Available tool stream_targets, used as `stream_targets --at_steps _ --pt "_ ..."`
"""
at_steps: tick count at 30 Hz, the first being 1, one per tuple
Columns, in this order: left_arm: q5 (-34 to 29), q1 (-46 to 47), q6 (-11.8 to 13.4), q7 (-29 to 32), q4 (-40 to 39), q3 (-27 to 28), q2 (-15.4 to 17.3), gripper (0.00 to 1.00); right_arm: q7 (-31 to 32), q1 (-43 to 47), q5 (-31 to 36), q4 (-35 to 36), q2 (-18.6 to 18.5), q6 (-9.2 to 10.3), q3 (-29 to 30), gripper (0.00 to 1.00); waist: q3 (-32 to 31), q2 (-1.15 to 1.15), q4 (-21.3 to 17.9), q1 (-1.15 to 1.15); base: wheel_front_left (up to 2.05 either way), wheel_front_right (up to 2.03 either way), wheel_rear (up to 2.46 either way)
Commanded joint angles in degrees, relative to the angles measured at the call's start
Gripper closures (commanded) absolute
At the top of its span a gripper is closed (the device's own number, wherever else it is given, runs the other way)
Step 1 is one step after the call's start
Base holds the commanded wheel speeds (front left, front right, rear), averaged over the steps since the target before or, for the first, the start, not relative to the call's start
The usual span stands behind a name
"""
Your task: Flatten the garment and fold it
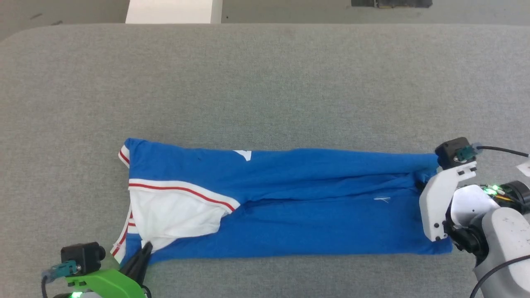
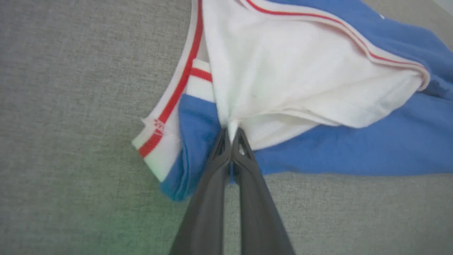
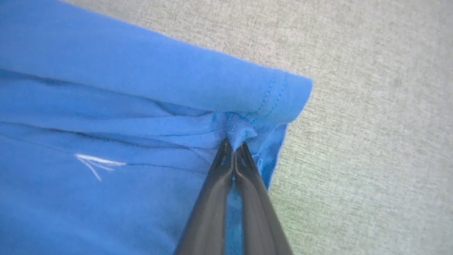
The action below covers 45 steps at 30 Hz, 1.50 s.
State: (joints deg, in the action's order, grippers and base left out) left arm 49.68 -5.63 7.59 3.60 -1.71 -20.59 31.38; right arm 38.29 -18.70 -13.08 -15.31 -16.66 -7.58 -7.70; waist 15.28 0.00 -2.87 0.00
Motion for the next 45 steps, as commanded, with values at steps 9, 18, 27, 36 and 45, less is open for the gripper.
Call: stream_targets --at_steps 9,18,27,36,45 --pt "-6.11 2.85 -0.34 -8.91 3.46 -1.66 -2.79 0.0 -6.42 9.65 -0.9 6.98 6.43 0.09 8.65 0.0 -5.37 0.0 1.31 0.0 0.0 0.0 0.0" --pt "-17.77 9.29 3.16 -18.16 6.5 -0.66 -4.92 0.0 -20.81 15.62 1.2 12.04 13.31 0.09 16.11 0.0 -8.96 0.0 1.88 0.0 0.0 0.0 0.0" --pt "-26.82 15.83 2.06 -18.58 8.61 4.1 -9.75 0.0 -26.14 9.45 -1.99 -0.93 13.76 0.09 21.61 0.0 -9.82 0.0 2.21 0.0 0.0 0.0 0.0" --pt "-31.07 18.13 -1.18 -18.59 11.47 8.56 -13.77 0.0 -16.72 0.16 2.96 -18.77 13.77 0.09 24.74 0.0 -9.15 0.0 2.1 0.0 0.0 0.0 0.0" --pt "-33.51 17.72 -3.61 -18.59 13.38 11.7 -16.1 0.0 -6.1 -2.45 5.26 -24.81 13.78 0.09 19.42 1.0 -8.84 0.0 1.98 0.0 0.0 0.0 0.0"
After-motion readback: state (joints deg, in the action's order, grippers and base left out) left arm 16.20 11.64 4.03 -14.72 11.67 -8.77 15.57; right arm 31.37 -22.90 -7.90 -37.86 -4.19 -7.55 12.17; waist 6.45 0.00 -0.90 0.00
